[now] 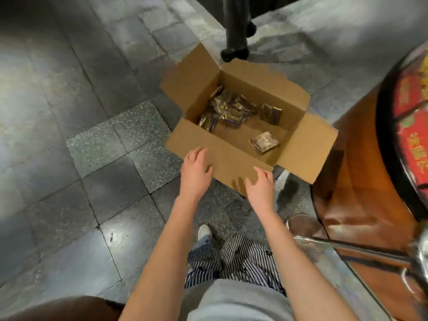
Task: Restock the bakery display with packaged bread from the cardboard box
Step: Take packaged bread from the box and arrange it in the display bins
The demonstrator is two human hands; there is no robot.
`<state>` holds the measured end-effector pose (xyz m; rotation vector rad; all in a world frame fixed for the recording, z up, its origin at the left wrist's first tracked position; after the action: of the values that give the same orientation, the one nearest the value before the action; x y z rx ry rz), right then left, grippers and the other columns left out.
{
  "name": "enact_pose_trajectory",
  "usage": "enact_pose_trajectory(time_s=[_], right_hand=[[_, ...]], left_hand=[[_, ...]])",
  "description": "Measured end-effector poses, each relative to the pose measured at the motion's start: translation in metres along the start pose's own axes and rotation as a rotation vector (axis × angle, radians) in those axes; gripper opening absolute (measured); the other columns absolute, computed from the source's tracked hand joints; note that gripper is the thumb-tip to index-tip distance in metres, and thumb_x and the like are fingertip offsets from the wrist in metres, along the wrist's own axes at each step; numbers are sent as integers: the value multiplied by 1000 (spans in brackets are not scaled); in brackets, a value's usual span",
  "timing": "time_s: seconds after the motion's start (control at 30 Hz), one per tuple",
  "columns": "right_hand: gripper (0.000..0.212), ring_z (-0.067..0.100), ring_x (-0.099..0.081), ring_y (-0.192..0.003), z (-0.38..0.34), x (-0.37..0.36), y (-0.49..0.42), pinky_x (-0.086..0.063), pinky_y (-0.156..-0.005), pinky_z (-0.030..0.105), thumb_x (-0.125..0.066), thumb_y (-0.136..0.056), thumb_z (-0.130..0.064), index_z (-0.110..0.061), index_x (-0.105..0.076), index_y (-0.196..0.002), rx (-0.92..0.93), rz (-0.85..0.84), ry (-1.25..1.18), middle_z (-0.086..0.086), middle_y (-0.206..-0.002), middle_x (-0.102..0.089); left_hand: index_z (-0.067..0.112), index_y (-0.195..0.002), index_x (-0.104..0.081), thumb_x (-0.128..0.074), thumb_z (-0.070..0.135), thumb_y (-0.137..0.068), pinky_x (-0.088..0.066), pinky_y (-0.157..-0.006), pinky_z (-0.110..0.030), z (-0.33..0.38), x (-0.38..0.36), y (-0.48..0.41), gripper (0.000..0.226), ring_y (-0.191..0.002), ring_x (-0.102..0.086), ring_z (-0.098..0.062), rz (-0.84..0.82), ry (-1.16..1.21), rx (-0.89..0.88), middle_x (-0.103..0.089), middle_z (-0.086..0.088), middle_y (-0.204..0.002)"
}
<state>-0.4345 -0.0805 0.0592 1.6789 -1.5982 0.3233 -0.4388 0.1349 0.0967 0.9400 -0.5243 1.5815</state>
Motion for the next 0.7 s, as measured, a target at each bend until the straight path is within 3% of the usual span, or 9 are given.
enact_pose_trajectory(time_s=[0.2,0.4,0.53,0.7], right_hand=[[48,29,-43,-133,6,-8,-44,-39,-103,34,-56,-98,-19,-15,-44,-144,-124,45,-9,12,-153,-29],[47,32,-42,-136,18,-25,-105,-40,-109,45,-55,-98,-21,-19,-45,-144,-265,48,-27,14,-154,-31],[45,28,-55,-121,18,-30,-166,-49,-98,37,-58,-97,-18,-16,-49,-141,-291,42,-26,14,-147,-40],[46,33,-43,-132,40,-29,-249,-37,-107,41,-55,-97,-14,-12,-47,-142,-405,32,3,20,-144,-41]], left_hand=[[8,-145,-42,-57,19,-97,-28,-115,-45,-11,-36,-52,51,-138,-33,-35,-160,-15,4,-39,-14,-150],[11,-146,-41,-54,18,-98,-26,-116,-43,1,-62,-117,50,-139,-30,-33,-242,7,3,-36,-12,-153],[19,-146,-42,-52,18,-99,-30,-114,-44,6,-81,-177,49,-139,-30,-28,-265,33,39,-37,-6,-153],[16,-144,-45,-54,15,-98,-31,-115,-43,16,-123,-260,47,-139,-31,-27,-350,-8,50,-41,-7,-149]])
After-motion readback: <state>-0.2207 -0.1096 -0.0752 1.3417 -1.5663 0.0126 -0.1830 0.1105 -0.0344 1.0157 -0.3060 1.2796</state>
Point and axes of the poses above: each hand's wrist, its own y-axis away from the middle knuckle, its own x-axis out of the back of the hand, z = x × y, the point moved 10 cm from there along -y, towards the middle knuckle
